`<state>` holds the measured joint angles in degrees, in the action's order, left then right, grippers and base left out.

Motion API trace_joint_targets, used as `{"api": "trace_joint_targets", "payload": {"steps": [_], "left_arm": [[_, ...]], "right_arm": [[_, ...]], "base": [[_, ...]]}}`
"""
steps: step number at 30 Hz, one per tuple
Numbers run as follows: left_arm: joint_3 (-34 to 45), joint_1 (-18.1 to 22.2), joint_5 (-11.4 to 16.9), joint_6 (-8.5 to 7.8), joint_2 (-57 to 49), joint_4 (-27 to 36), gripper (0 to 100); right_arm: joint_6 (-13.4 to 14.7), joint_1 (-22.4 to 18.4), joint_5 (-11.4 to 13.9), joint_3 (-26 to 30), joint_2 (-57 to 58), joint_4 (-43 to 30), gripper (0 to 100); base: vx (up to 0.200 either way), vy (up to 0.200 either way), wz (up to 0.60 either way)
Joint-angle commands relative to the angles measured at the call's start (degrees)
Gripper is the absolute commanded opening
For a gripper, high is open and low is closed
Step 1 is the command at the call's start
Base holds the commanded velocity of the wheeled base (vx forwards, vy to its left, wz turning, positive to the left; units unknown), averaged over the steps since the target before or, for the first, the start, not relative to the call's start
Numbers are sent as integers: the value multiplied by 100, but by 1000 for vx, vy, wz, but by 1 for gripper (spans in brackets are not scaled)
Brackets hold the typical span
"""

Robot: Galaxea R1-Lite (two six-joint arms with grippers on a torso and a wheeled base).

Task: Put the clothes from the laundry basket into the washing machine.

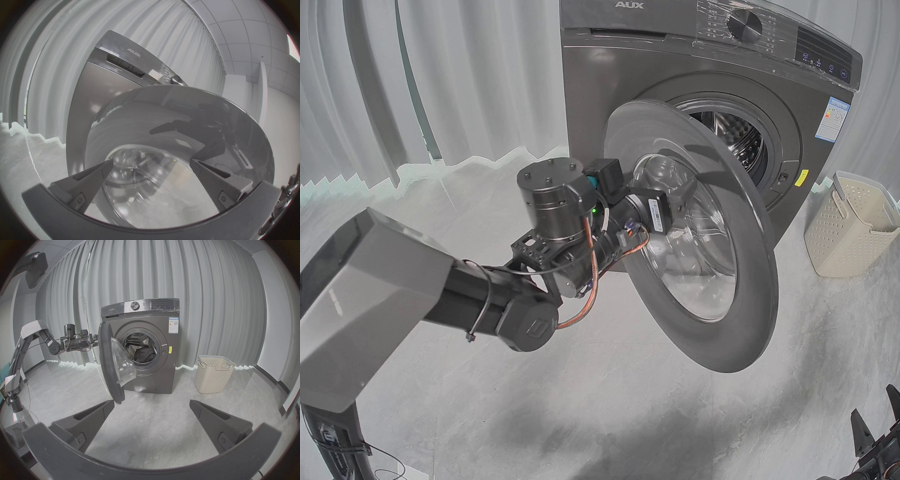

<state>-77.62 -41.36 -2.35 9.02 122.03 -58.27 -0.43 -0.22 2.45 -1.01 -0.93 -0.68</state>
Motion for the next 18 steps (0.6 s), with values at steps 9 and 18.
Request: {"api": "trace_joint_targets", "payload": {"steps": [9,18], "left_arm": [[-1959,322,-942,399,1359,158,100],[1,216,-951,425,5,97,100]], "right_arm": [[-10,4,1,84,66,-2,100],[-1,4,10,84,66,-2,100]], "base": [[0,0,0],[0,0,0]]}}
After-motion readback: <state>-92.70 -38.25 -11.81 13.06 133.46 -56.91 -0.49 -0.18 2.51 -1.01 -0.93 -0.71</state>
